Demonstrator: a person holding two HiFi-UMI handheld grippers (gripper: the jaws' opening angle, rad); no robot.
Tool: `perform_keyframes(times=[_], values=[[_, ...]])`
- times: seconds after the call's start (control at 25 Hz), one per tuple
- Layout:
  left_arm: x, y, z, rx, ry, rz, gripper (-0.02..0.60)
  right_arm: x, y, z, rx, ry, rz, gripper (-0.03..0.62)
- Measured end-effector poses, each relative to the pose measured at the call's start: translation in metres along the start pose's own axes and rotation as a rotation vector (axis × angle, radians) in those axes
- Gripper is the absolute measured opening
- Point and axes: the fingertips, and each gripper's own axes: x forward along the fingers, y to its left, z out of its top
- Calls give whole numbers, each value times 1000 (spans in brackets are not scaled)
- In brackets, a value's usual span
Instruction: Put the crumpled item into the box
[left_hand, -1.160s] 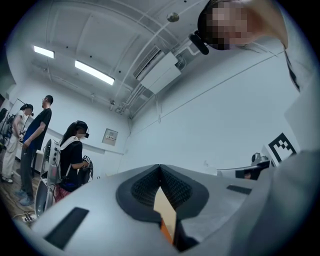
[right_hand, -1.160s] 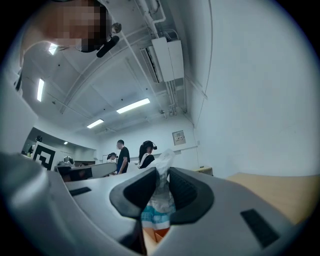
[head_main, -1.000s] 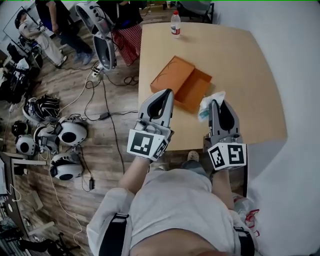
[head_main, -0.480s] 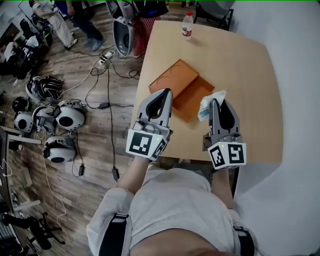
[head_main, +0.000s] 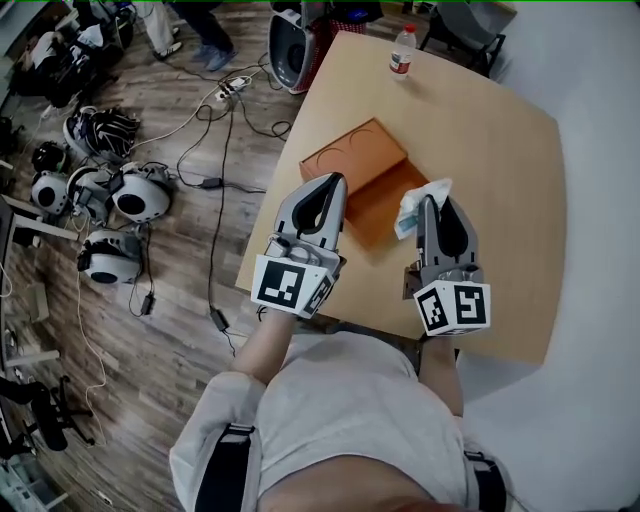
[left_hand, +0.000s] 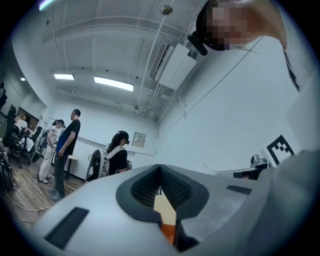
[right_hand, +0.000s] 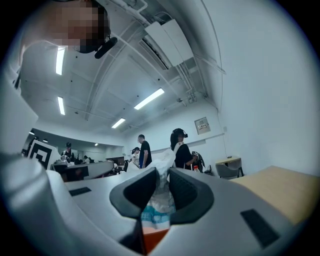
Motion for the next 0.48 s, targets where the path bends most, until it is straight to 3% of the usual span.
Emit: perform_keyframes(times=[0.48], values=[[3,4,-14,11,24,121,14,28,-11,-30,40,86,115,75]])
